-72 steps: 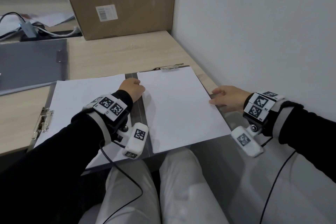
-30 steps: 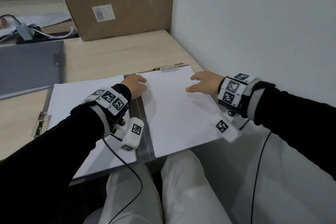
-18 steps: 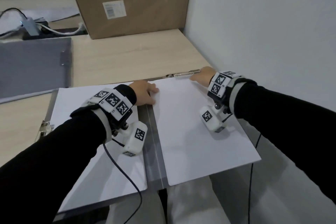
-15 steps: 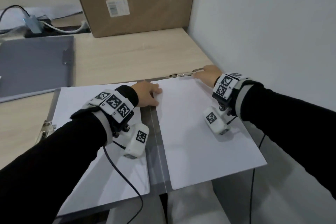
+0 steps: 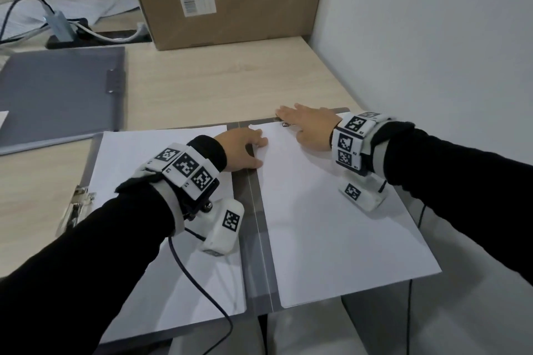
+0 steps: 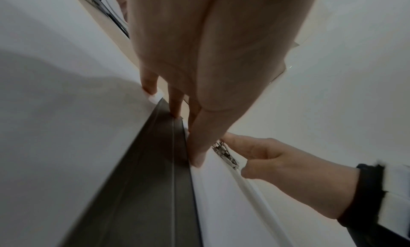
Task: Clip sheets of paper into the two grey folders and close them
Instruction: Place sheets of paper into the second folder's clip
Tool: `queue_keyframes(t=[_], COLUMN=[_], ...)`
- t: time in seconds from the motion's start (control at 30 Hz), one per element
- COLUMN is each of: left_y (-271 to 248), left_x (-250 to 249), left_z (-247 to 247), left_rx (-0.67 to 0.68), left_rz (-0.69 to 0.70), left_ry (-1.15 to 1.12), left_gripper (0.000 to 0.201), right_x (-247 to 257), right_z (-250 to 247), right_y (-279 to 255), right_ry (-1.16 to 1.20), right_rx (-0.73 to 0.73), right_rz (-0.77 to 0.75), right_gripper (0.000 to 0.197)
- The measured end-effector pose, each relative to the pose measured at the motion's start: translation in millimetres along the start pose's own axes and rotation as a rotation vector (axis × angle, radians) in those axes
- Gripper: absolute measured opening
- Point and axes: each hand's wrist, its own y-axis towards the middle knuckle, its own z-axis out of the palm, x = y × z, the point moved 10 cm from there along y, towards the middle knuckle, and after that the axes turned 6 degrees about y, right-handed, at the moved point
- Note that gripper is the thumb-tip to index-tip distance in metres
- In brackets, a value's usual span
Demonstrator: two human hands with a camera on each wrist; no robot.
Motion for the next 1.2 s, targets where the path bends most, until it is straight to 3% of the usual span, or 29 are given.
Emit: queue_keyframes(t=[0.23, 0.33, 0.5, 0.63, 0.7, 0.83, 0.97, 1.07, 1.2], left_y=[-1.4, -1.2, -2.7, -4.5, -5.9, -25.3, -53.0, -78.4, -111.8], left_x=[-1.7, -1.4, 0.0, 3.5, 6.9, 25.3, 45.5, 56.4, 80.1], left_z=[0.1, 0.0, 1.4, 4.5, 0.5, -22.5, -19.7, -10.7, 2.8], left_rx=[-0.003, 0.002, 0.007, 0.021, -0.035, -0.325, -0.428, -0.463, -0.509], left_rz=[0.010, 0.005, -0.001, -0.010, -0.032, -0.121, -0.224, -0.291, -0.419], left_ry=[-0.004, -0.005, -0.028, -0.077, -0.199, -0.455, -0.478, -0.447, -0.416], left_gripper=[0.057, 0.058, 0.059, 0.061, 0.055, 0.033, 0.038, 0.038, 0.037], right_x=[13.9, 12.5, 11.6, -9.3, -16.0, -42.0, -81.8, -103.6, -125.5], right_z=[6.8, 10.0, 8.1, 4.2, -3.8, -8.8, 12.1, 26.3, 48.0], right_y=[0.5, 0.9, -3.2, -11.2, -24.5, -60.9, -102.9, -137.5, -172.6], right_ry=[-0.250, -0.189, -0.013, 0.226, 0.284, 0.368, 0.521, 0.590, 0.613], right_rx=[0.096, 0.131, 0.069, -0.020, -0.084, -0.216, -0.296, -0.325, -0.275], right_rz=[0.040, 0.068, 0.047, 0.113, 0.133, 0.210, 0.342, 0.427, 0.564], right_gripper=[0.076, 0.081, 0.074, 0.070, 0.061, 0.043, 0.036, 0.040, 0.062])
